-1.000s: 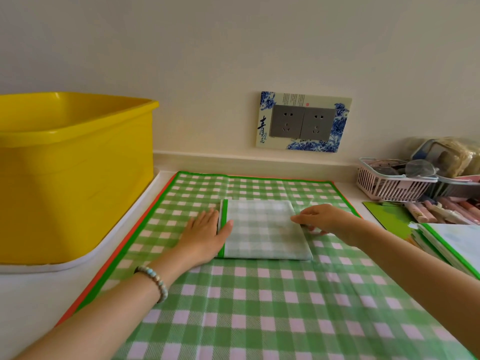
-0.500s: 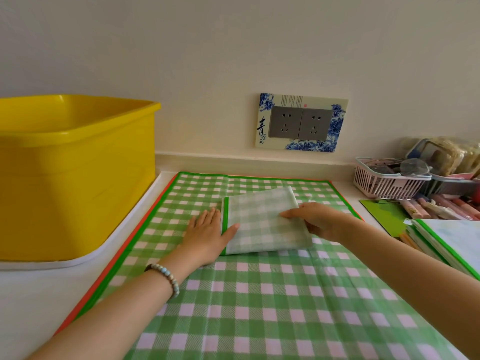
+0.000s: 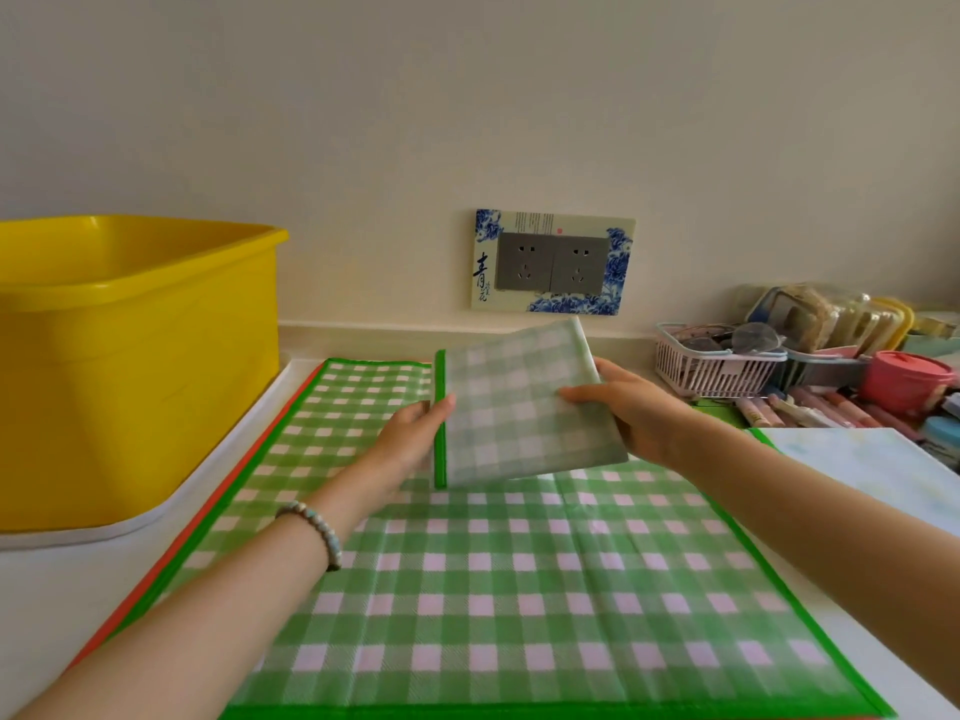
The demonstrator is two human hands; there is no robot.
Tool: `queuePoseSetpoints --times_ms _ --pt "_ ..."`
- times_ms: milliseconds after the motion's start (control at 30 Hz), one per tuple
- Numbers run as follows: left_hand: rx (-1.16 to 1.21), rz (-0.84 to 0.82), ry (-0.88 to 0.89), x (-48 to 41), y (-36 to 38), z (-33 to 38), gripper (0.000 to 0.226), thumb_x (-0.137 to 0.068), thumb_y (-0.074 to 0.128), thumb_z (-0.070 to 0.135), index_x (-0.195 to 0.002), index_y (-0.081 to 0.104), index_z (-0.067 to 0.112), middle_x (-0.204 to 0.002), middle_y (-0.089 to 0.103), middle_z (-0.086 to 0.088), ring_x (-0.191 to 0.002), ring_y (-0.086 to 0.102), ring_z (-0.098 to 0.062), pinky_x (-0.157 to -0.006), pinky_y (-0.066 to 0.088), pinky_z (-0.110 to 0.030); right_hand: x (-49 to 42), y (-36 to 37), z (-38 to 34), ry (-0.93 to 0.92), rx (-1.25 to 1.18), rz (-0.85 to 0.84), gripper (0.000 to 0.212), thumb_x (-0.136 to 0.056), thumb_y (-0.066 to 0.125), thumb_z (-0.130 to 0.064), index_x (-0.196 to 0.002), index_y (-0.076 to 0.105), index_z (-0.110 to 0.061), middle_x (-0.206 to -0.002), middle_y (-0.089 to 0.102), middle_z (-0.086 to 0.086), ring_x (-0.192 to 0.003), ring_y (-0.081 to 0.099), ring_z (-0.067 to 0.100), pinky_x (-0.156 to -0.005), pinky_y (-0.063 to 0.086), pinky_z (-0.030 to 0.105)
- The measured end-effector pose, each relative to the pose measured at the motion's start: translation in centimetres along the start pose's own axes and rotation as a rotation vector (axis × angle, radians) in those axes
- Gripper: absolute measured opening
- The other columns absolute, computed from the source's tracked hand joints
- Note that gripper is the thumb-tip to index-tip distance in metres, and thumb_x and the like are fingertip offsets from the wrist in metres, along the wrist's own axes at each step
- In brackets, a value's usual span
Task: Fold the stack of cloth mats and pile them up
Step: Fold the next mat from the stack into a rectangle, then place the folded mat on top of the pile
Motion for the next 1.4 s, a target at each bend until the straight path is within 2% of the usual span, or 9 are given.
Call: queuePoseSetpoints --times_ms 67,233,400,567,733,833,1000,1167,1400 --pt "0.178 -0.023 -0.034 0.4 1.4 1.4 0.031 -0.092 0.055 0.038 -0.108 0.064 0.013 -0.112 0.068 -0.009 -0.086 0.066 -0.016 -0.067 0.05 -0.024 1.2 -1.7 -0.7 -0.032 0.007 0.006 0.048 -0.085 0.063 -0.006 -0.129 0.049 -0.019 -0.118 0.062 0.009 -0.098 0.063 0.026 -0.067 0.055 0.035" --pt "0.382 -0.14 -0.037 0.9 5.7 4.9 0.022 -0.087 0.062 0.027 -0.1 0.065 0.009 -0.078 0.072 -0.001 -0.062 0.068 -0.008 -0.05 0.05 -0.018 4.2 -7.0 -2.1 -0.061 0.057 0.034 0.037 -0.087 0.059 -0.004 -0.121 0.055 -0.019 -0.111 0.066 0.007 -0.09 0.065 0.023 -0.064 0.056 0.032" --pt "0.462 -0.294 -0.05 1.6 11.3 7.8 0.026 -0.088 0.063 0.025 -0.106 0.065 0.007 -0.088 0.071 -0.004 -0.069 0.069 -0.011 -0.055 0.053 -0.02 6.9 -13.8 -3.2 0.004 0.135 0.107 0.029 -0.086 0.062 -0.006 -0.108 0.061 -0.025 -0.104 0.069 0.004 -0.087 0.068 0.022 -0.058 0.057 0.032" --pt "0.535 -0.43 -0.064 2.5 17.0 9.8 0.018 -0.09 0.06 0.017 -0.103 0.064 0.006 -0.087 0.072 -0.006 -0.073 0.07 -0.014 -0.057 0.055 -0.021 9.6 -20.3 -3.6 0.025 0.185 0.196 0.031 -0.082 0.065 -0.008 -0.109 0.063 -0.024 -0.1 0.072 0.003 -0.084 0.07 0.021 -0.062 0.057 0.031" --pt "0.536 -0.467 -0.093 3.3 22.2 10.5 0.019 -0.091 0.059 0.013 -0.106 0.063 0.004 -0.091 0.069 -0.008 -0.066 0.069 -0.014 -0.055 0.056 -0.021 11.7 -24.7 -2.9 0.085 0.218 0.249 0.025 -0.084 0.062 -0.004 -0.102 0.063 -0.023 -0.09 0.074 0.002 -0.08 0.071 0.02 -0.06 0.057 0.031" --pt "0.518 -0.467 -0.136 3.6 24.7 10.5 0.022 -0.088 0.063 0.011 -0.109 0.063 0.003 -0.089 0.069 -0.009 -0.062 0.069 -0.013 -0.054 0.056 -0.022 12.9 -26.9 -1.9 0.165 0.242 0.311 0.031 -0.082 0.066 -0.008 -0.106 0.062 -0.026 -0.099 0.07 0.005 -0.089 0.068 0.024 -0.066 0.055 0.033" --pt "0.453 -0.439 -0.183 3.5 27.9 9.4 0.03 -0.082 0.07 0.008 -0.11 0.061 -0.001 -0.089 0.07 -0.011 -0.061 0.069 -0.014 -0.05 0.055 -0.021 13.9 -29.2 0.2 0.237 0.287 0.409 0.032 -0.082 0.067 -0.01 -0.11 0.063 -0.025 -0.085 0.057 -0.006 -0.077 0.06 0.011 -0.066 0.051 0.028" --pt "0.368 -0.399 -0.174 3.1 29.3 8.1 0.032 -0.08 0.073 0.01 -0.107 0.062 -0.001 -0.09 0.07 -0.013 -0.06 0.068 -0.012 -0.049 0.054 -0.019 13.9 -30.1 1.9 0.315 0.301 0.394 0.042 -0.082 0.069 -0.013 -0.122 0.06 -0.022 -0.116 0.065 0.009 -0.105 0.062 0.029 -0.098 0.048 0.042" --pt "0.317 -0.371 -0.189 2.7 29.8 7.3 0.018 -0.08 0.073 0.012 -0.091 0.062 0.004 -0.08 0.069 -0.011 -0.054 0.066 -0.011 -0.045 0.052 -0.019 13.2 -30.3 2.7 0.341 0.364 0.431 0.047 -0.082 0.069 -0.016 -0.127 0.058 -0.023 -0.12 0.06 0.008 -0.106 0.059 0.027 -0.091 0.049 0.035"
Point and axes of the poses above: each hand's wrist, its own x-axis away from the middle knuckle, its own y-axis out of the palm, z = x × y, the point moved 2 cm from there along -x, towards the middle knuckle
